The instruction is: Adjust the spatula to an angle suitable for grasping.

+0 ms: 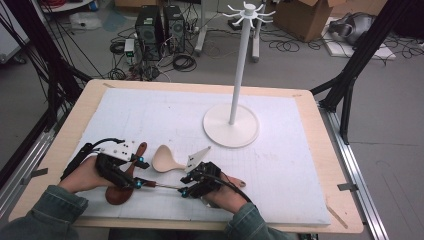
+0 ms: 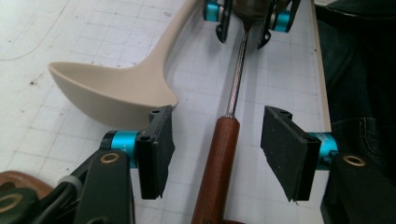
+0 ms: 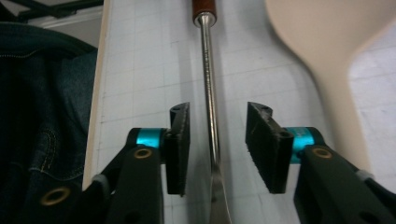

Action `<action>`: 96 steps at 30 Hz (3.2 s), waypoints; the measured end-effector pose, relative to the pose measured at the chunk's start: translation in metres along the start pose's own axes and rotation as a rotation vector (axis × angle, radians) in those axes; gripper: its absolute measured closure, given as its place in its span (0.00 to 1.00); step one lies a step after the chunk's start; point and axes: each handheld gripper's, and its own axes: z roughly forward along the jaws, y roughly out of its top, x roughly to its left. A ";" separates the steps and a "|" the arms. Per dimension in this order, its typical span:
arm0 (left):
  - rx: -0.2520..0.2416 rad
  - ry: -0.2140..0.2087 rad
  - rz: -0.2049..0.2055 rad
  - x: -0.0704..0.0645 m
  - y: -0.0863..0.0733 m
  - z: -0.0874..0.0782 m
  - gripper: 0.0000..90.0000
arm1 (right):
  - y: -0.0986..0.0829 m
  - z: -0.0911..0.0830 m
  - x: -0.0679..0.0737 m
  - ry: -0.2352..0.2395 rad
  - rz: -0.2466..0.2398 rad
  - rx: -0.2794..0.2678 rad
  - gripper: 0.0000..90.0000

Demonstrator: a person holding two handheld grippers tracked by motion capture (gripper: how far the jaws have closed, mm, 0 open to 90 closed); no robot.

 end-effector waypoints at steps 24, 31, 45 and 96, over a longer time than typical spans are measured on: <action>-0.047 0.064 -0.067 0.001 -0.013 -0.030 0.45 | 0.012 0.012 0.003 0.011 -0.062 0.050 0.94; -0.078 0.097 -0.108 0.002 -0.014 -0.046 0.42 | 0.011 0.001 0.005 -0.003 -0.059 0.015 0.94; -0.147 0.145 -0.160 0.003 -0.016 -0.063 0.37 | 0.008 -0.017 0.003 -0.033 -0.024 -0.033 0.94; -0.364 0.152 -0.285 0.021 0.061 -0.032 0.62 | 0.030 -0.036 -0.017 -0.041 0.192 -0.259 0.93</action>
